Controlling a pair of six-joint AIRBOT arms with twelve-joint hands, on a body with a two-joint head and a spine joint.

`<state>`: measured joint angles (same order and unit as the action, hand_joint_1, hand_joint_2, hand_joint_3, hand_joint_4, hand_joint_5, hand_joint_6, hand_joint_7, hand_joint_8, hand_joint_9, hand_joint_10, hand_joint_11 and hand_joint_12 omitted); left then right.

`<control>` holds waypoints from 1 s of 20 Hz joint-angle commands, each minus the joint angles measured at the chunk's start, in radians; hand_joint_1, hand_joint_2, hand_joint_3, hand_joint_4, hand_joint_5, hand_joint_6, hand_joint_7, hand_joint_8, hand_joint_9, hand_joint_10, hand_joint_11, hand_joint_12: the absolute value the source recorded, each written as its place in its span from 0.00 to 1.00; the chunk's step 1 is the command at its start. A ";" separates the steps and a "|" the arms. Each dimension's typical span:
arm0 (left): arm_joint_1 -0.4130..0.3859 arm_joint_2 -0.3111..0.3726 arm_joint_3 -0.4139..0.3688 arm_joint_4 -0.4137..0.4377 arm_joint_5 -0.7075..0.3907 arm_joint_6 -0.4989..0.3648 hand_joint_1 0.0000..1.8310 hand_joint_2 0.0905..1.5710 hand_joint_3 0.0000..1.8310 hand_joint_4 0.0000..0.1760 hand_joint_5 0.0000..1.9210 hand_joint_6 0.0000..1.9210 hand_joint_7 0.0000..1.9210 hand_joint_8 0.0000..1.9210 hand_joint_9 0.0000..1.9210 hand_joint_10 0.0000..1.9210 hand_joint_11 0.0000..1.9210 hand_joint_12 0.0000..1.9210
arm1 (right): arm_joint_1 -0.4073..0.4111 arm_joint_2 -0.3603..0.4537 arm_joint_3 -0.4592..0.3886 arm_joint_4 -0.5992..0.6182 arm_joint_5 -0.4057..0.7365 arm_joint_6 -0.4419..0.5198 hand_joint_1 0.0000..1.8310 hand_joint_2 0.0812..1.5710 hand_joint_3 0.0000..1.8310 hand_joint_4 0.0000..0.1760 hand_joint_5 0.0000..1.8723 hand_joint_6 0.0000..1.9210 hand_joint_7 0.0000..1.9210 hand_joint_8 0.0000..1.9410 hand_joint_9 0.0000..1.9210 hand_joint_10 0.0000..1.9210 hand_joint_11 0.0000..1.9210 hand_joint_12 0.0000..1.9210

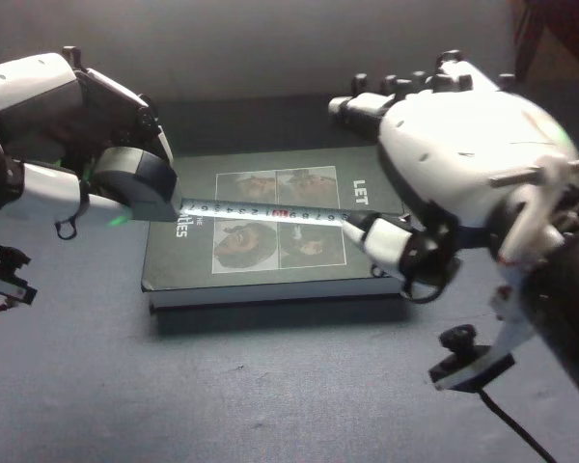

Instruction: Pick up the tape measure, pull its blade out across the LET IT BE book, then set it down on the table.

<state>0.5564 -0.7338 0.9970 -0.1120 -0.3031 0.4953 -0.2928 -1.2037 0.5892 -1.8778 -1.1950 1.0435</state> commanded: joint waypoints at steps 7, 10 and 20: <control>-0.039 -0.029 0.028 -0.006 -0.079 -0.028 0.81 0.66 0.00 0.00 0.47 0.49 0.56 0.30 0.58 0.42 0.47 0.78 | 0.051 -0.063 0.066 0.051 -0.038 -0.058 0.56 0.73 0.00 0.00 0.30 0.02 0.32 0.01 0.28 0.02 0.05 0.61; -0.035 -0.031 0.035 -0.007 -0.078 -0.028 0.82 0.66 0.00 0.00 0.47 0.49 0.56 0.32 0.58 0.42 0.47 0.75 | 0.055 -0.070 0.078 0.056 -0.032 -0.059 0.56 0.74 0.00 0.00 0.34 0.02 0.35 0.01 0.30 0.02 0.07 0.61; -0.037 -0.035 0.052 -0.028 -0.078 -0.053 0.82 0.66 0.00 0.00 0.48 0.49 0.56 0.33 0.58 0.41 0.48 0.74 | 0.067 -0.110 0.134 0.086 -0.019 -0.068 0.56 0.74 0.00 0.00 0.33 0.00 0.35 0.00 0.31 0.01 0.07 0.61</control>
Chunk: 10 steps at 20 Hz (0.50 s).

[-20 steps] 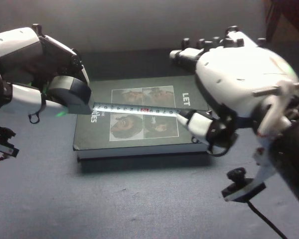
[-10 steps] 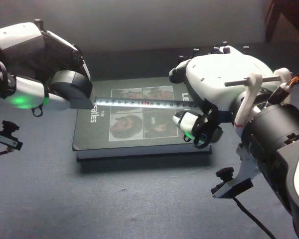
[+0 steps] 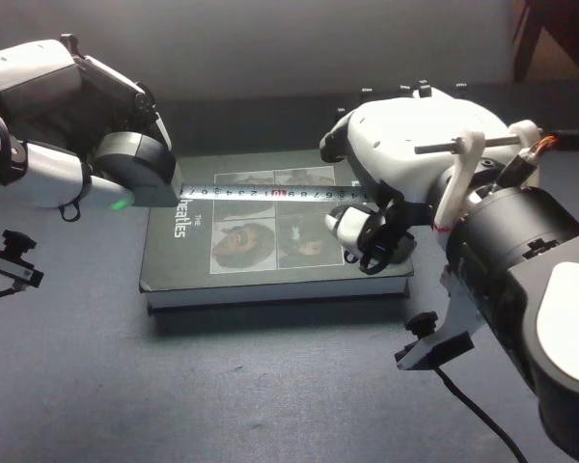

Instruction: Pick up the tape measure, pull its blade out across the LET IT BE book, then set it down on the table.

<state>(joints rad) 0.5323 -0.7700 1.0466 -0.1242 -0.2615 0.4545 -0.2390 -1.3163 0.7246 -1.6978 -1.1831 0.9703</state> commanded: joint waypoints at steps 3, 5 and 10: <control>-0.012 0.001 0.004 -0.016 -0.120 -0.012 0.82 0.66 0.00 0.00 0.48 0.49 0.56 0.32 0.58 0.41 0.48 0.74 | 0.014 -0.013 0.011 -0.094 -0.028 0.004 0.56 0.74 0.00 0.00 0.33 0.00 0.35 0.00 0.31 0.01 0.07 0.61; -0.011 0.001 0.004 -0.016 -0.121 -0.012 0.82 0.66 0.00 0.00 0.48 0.49 0.56 0.32 0.58 0.42 0.48 0.74 | 0.014 -0.021 0.018 -0.094 -0.028 0.009 0.55 0.75 0.00 0.00 0.33 0.00 0.35 0.00 0.31 0.01 0.07 0.61; -0.010 0.001 0.005 -0.016 -0.121 -0.012 0.82 0.66 0.00 0.00 0.48 0.49 0.56 0.32 0.58 0.42 0.48 0.74 | 0.005 -0.023 0.033 -0.100 -0.027 0.008 0.55 0.75 0.00 0.00 0.33 0.00 0.35 0.00 0.31 0.01 0.06 0.60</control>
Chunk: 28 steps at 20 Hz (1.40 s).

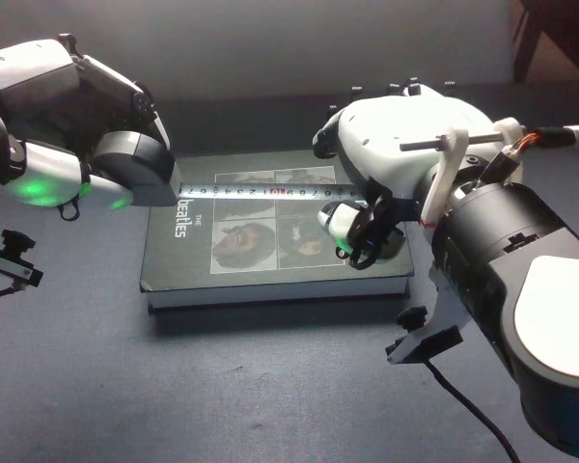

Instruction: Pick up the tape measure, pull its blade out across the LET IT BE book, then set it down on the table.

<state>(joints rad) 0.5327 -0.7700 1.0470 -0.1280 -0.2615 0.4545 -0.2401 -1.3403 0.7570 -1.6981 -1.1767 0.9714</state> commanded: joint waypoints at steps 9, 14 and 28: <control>-0.008 0.001 0.004 -0.015 -0.121 -0.012 0.81 0.66 0.00 0.00 0.48 0.48 0.57 0.29 0.58 0.42 0.48 0.77 | -0.002 0.003 0.003 -0.100 -0.025 -0.020 0.55 0.75 0.00 0.00 0.33 0.00 0.35 0.00 0.30 0.00 0.06 0.60; -0.008 0.001 0.004 -0.016 -0.121 -0.012 0.81 0.66 0.00 0.00 0.48 0.48 0.57 0.29 0.58 0.42 0.48 0.77 | -0.002 0.002 0.003 -0.100 -0.025 -0.021 0.55 0.74 0.00 0.00 0.34 0.00 0.36 0.00 0.32 0.01 0.07 0.61; -0.008 0.001 0.003 -0.016 -0.121 -0.012 0.82 0.66 0.00 0.00 0.48 0.48 0.57 0.30 0.58 0.41 0.49 0.73 | 0.001 0.002 0.003 -0.117 -0.019 -0.024 0.54 0.74 0.00 0.00 0.34 0.00 0.36 0.00 0.32 0.01 0.08 0.61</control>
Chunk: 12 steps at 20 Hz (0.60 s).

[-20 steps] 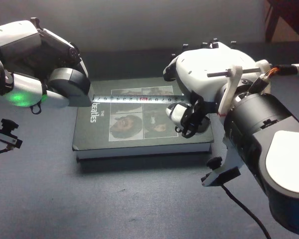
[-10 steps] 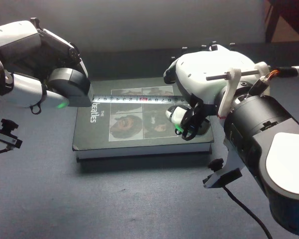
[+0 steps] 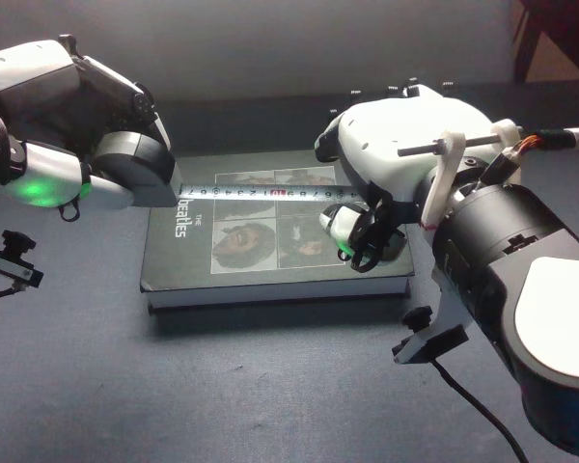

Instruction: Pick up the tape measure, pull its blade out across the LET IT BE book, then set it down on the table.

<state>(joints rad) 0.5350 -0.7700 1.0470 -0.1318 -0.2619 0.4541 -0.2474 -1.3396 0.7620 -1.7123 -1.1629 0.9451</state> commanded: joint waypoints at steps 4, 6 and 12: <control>-0.010 0.001 0.003 -0.012 -0.123 -0.012 0.82 0.66 0.00 0.00 0.48 0.48 0.57 0.31 0.58 0.41 0.49 0.73 | 0.008 0.002 -0.002 -0.104 -0.030 0.002 0.58 0.76 0.01 0.00 0.40 0.54 0.46 0.02 0.42 0.04 0.19 0.65; -0.010 0.001 0.003 -0.012 -0.123 -0.012 0.82 0.66 0.00 0.00 0.48 0.48 0.57 0.31 0.58 0.41 0.49 0.73 | 0.008 0.002 -0.002 -0.105 -0.027 0.001 0.65 0.72 0.00 0.00 0.44 0.58 0.51 0.54 0.54 0.12 0.30 0.71; -0.010 0.000 0.001 -0.012 -0.123 -0.012 0.82 0.66 0.00 0.00 0.48 0.48 0.57 0.31 0.58 0.41 0.49 0.73 | 0.008 0.003 -0.002 -0.105 -0.026 0.002 0.66 0.71 0.00 0.02 0.48 0.55 0.51 0.55 0.45 0.41 0.33 0.71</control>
<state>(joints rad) 0.5350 -0.7700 1.0466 -0.1314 -0.2619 0.4541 -0.2474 -1.3392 0.7620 -1.7210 -1.1568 0.9443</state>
